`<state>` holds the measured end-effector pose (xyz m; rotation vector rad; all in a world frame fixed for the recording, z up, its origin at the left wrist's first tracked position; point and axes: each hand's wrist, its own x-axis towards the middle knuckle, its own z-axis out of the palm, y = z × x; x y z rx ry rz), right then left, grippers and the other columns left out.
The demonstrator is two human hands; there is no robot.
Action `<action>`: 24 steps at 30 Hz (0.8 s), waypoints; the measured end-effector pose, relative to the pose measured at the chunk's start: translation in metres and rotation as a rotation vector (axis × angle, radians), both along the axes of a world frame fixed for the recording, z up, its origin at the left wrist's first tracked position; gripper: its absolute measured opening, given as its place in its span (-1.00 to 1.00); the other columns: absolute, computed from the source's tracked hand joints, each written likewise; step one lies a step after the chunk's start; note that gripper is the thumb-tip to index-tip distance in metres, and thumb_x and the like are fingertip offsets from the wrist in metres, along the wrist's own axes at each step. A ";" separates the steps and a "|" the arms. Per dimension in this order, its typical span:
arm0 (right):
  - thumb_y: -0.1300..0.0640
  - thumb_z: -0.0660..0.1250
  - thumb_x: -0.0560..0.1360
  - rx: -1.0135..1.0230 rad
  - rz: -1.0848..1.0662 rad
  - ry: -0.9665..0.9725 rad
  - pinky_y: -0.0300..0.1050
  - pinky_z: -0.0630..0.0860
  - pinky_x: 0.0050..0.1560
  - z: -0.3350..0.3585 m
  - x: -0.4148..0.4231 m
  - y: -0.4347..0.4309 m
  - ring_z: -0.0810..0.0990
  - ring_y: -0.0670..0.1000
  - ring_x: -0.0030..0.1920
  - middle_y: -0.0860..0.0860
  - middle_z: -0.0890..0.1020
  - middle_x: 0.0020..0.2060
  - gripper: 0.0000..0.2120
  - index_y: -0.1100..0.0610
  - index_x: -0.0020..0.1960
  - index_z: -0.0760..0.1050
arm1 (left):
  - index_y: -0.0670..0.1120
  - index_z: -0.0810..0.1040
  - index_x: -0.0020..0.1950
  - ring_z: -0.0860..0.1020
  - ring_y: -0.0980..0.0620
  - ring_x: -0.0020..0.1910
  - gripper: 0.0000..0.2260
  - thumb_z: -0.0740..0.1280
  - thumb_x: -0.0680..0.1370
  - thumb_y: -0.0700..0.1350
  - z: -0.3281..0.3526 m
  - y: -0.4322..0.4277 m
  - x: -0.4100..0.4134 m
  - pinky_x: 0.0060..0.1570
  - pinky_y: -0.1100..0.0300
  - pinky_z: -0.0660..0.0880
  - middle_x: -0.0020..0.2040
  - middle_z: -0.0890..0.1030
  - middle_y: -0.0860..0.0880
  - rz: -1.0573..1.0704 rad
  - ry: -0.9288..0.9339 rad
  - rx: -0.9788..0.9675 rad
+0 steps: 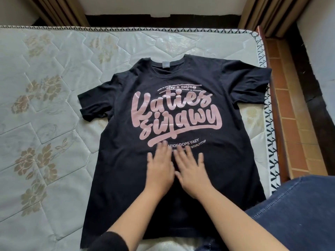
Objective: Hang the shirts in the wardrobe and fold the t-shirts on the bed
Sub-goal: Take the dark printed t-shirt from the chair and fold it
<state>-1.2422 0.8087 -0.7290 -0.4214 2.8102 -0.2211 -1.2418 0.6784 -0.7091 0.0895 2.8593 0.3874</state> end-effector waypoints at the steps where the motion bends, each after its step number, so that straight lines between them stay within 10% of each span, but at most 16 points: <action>1: -0.02 0.05 0.36 -0.005 0.033 0.004 0.33 0.47 0.06 -0.004 -0.001 -0.010 -0.03 0.10 0.52 0.07 0.51 0.30 -0.41 0.16 0.30 0.49 | -0.13 0.42 0.31 0.40 -0.11 0.33 -0.54 0.09 0.43 -0.10 -0.002 0.009 -0.003 0.00 -0.22 0.50 0.30 0.51 -0.16 -0.035 -0.006 0.026; 4: -0.06 0.06 0.42 -0.026 0.069 0.061 0.31 0.46 0.07 -0.010 -0.012 0.003 -0.03 0.03 0.53 -0.05 0.50 0.31 -0.46 0.05 0.34 0.45 | -0.01 0.36 0.39 0.45 -0.10 0.32 -0.50 0.08 0.44 -0.07 -0.012 0.002 -0.010 0.09 -0.26 0.44 0.37 0.46 -0.08 -0.045 -0.085 0.003; 7: -0.13 0.03 0.45 0.006 -0.059 0.052 0.35 0.43 0.10 -0.012 -0.021 0.057 0.20 0.02 0.41 -0.07 0.36 0.40 -0.42 0.01 0.43 0.30 | 0.04 0.17 0.52 0.09 0.04 0.52 -0.49 -0.02 0.54 -0.02 -0.019 -0.031 -0.019 0.37 -0.25 0.11 0.54 0.12 0.05 0.089 -0.021 -0.042; 11: -0.23 -0.38 0.38 0.080 -0.280 -0.028 0.26 -0.09 0.44 -0.006 -0.030 0.104 -0.25 -0.10 0.49 -0.15 -0.27 0.45 -0.30 -0.02 0.49 -0.25 | 0.09 -0.01 0.55 -0.14 0.08 0.53 -0.50 0.06 0.62 -0.08 -0.024 -0.071 -0.036 0.43 -0.17 -0.12 0.56 -0.07 0.09 0.277 0.051 -0.059; 16: -0.09 0.03 0.45 0.083 -0.297 0.102 0.51 0.33 0.05 -0.011 -0.043 0.066 0.24 0.21 0.36 0.18 0.41 0.37 -0.38 0.25 0.38 0.33 | 0.00 0.03 0.55 -0.14 0.08 0.53 -0.50 0.06 0.62 -0.08 -0.027 -0.078 -0.042 0.44 -0.14 -0.15 0.56 -0.08 0.06 0.317 0.073 -0.043; 24: -0.14 0.02 0.46 -0.063 0.100 0.077 0.28 0.30 0.30 -0.012 -0.060 -0.059 0.23 0.06 0.41 -0.04 0.42 0.38 -0.45 0.03 0.34 0.46 | 0.00 0.16 0.52 -0.02 0.07 0.52 -0.36 -0.16 0.45 0.11 -0.038 -0.081 -0.042 0.43 -0.17 -0.06 0.55 0.05 0.04 0.318 0.139 -0.074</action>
